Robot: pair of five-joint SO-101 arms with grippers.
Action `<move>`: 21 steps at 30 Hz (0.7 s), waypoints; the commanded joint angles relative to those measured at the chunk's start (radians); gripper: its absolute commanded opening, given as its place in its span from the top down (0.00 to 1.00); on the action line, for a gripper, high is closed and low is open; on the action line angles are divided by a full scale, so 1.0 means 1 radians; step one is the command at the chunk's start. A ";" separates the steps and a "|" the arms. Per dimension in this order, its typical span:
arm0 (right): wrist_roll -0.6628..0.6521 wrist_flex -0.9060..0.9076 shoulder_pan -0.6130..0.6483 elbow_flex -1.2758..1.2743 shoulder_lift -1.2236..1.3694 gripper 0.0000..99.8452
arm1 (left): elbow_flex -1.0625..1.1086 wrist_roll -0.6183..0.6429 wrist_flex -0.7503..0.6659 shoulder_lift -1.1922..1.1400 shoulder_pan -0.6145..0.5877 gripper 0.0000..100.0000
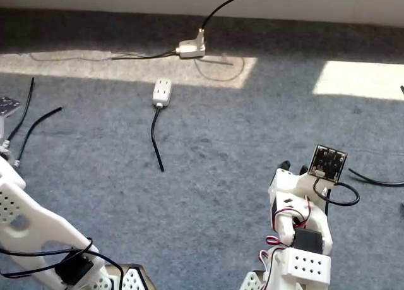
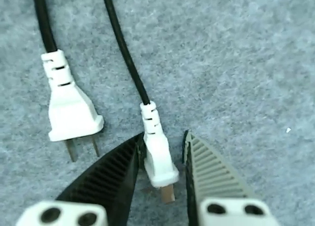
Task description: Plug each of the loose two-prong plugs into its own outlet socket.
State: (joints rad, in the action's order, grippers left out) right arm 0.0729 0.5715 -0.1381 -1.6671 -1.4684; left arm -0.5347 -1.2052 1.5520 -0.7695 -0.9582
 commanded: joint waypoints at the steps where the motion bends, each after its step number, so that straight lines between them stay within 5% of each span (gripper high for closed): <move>1: -0.009 -0.019 0.001 -0.038 -0.007 0.85 | -0.028 -0.008 0.009 -0.041 -0.008 0.91; 14: -0.009 -0.019 0.001 -0.038 -0.007 0.85 | -0.142 -0.005 0.029 -0.079 -0.008 0.94; 21: -0.009 -0.019 0.001 -0.038 -0.007 0.85 | -0.421 0.092 0.238 -0.047 0.084 1.00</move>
State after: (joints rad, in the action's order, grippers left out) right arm 0.0729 0.5715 -0.1381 -1.6671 -1.4684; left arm -0.7833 -1.2052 1.7192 -0.8631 -0.9444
